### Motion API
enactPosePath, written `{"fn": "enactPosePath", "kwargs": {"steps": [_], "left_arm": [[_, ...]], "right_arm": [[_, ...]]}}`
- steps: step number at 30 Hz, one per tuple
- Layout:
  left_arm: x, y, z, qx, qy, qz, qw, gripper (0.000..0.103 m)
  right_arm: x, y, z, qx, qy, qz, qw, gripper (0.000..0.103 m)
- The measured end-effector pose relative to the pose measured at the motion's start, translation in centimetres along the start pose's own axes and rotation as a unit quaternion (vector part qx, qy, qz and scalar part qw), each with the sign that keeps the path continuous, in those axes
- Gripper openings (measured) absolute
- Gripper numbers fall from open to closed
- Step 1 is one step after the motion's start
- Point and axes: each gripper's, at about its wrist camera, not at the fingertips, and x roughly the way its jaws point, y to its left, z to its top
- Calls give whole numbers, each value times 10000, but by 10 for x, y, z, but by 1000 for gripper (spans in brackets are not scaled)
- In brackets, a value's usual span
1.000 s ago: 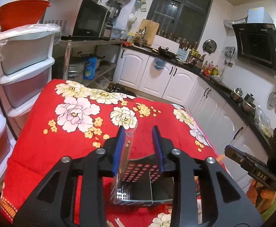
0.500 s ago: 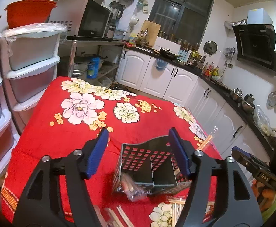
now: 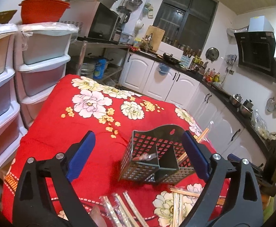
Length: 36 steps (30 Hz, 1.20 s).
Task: Organize utensils
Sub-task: 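Open both grippers and withdraw them back toward the chopstick bundles, then close the left gripper on a wrapped chopstick while the right gripper grasps another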
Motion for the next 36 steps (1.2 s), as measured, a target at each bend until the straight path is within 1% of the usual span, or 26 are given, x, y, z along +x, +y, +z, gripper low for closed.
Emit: {"fn": "enactPosePath", "kwargs": {"steps": [5,11,23,24,28,30,31,33,35,36], "left_arm": [[-4,8,-13,-85,75,68,9999,84],[-1,23,-37,-274,310,123,9991,84],[9,34,-79,-322,746,249,9964,83],[10,36,-82,-339,783,253,9960,82],[16,45,-93,-534,951,204,9938,72],[19,49,-100,-599,1059,202,9924,65],[21,51,-104,-630,1129,185,9914,59],[25,54,-110,-701,1252,142,9896,55],[29,57,-117,-759,1379,109,9875,46],[31,57,-121,-777,1455,103,9863,44]], "right_arm": [[0,5,-11,-98,80,1,9999,55],[5,12,-27,-239,250,11,9994,55],[15,20,-50,-418,507,48,9978,55],[17,21,-52,-440,530,41,9976,55],[21,23,-59,-522,612,33,9968,55],[25,24,-62,-580,668,10,9961,55],[26,25,-63,-609,689,-4,9958,55],[30,26,-67,-693,744,-36,9948,55],[34,27,-70,-765,800,-67,9938,55],[37,28,-72,-828,840,-84,9930,55]]}}
